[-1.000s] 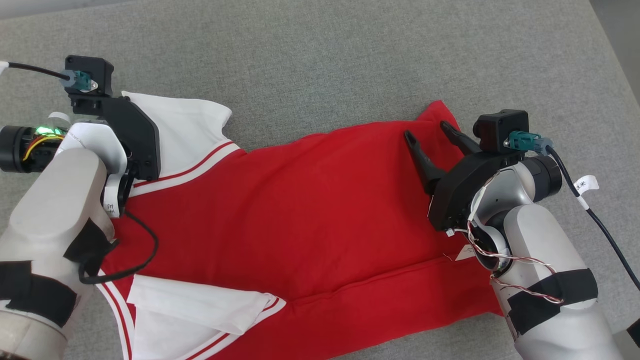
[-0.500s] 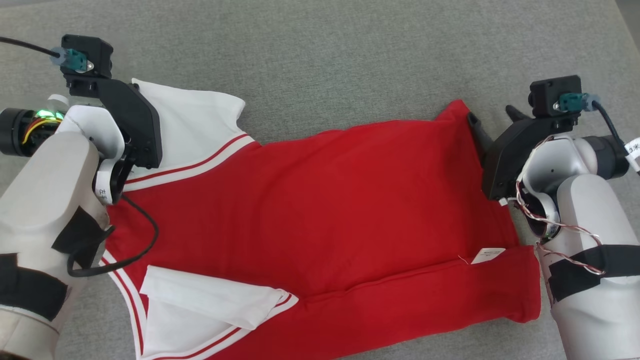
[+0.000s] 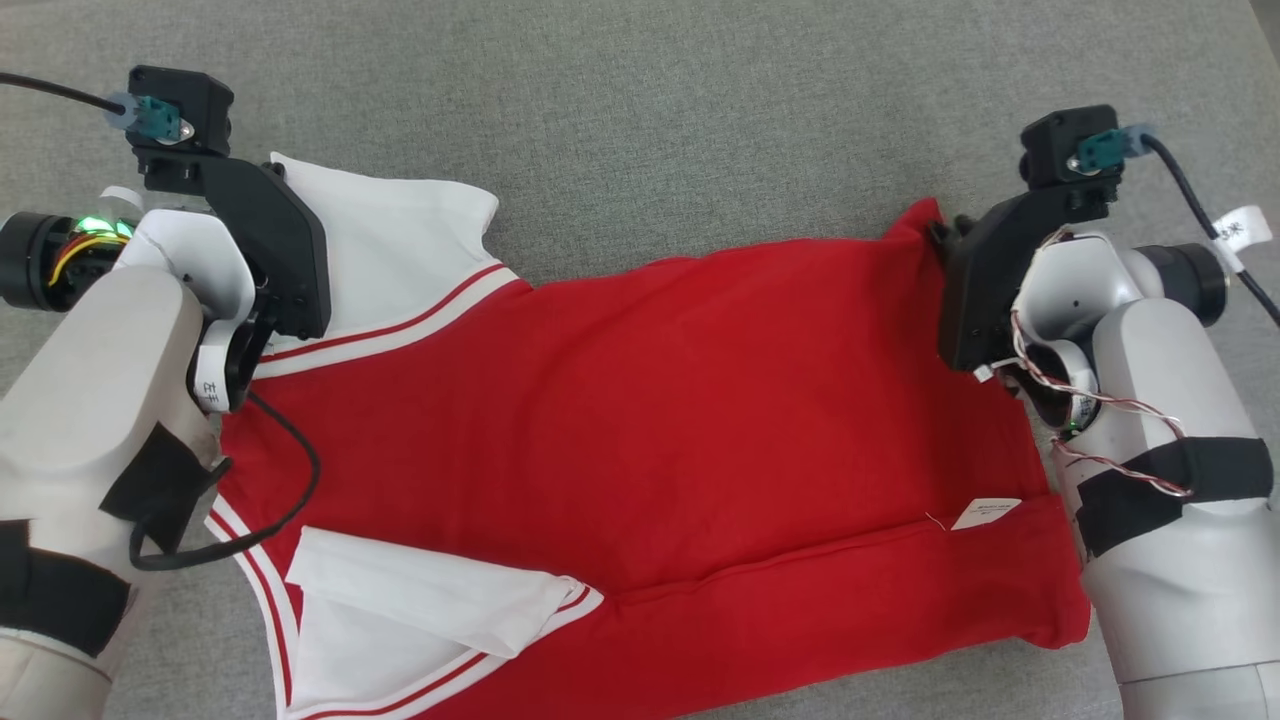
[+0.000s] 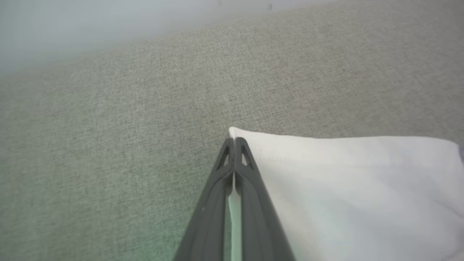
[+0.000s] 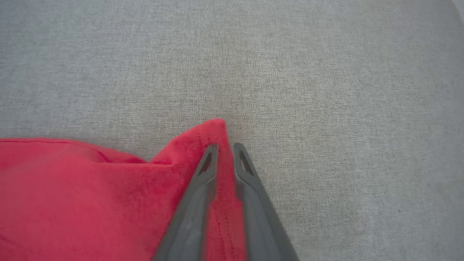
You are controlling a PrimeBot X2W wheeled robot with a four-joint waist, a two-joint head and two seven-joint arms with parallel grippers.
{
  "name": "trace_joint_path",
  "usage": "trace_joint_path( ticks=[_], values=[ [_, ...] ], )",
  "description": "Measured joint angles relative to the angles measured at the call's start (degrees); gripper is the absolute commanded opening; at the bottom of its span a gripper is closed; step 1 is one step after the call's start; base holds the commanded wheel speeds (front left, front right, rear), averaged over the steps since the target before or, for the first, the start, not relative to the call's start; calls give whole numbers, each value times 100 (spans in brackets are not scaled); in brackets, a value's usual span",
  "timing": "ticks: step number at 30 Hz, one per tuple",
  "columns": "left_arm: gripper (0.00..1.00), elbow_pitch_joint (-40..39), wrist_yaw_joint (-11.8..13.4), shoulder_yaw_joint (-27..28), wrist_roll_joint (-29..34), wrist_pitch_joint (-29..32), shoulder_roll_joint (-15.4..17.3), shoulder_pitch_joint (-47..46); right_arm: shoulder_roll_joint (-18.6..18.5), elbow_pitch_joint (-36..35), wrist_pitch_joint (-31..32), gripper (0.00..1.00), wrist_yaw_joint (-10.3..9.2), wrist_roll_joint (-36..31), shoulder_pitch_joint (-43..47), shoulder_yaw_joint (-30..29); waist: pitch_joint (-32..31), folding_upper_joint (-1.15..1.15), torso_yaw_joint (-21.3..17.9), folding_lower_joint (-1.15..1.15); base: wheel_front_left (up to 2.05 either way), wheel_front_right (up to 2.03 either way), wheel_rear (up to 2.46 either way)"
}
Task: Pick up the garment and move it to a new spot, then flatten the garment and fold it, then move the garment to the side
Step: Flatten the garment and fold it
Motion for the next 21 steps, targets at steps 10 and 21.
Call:
trace_joint_path(
  ticks=[10,21],
  values=[
    [0,-196,83,10,-94,-8,112,97,-79,55,-375,0,0,-37,-46,3,-103,0,-16,0,0,0,0],
    [0,-478,151,-32,-111,145,200,134,98,502,92,83,0,90,-405,51,-71,-1,35,-1,0,0,0]
  ],
)
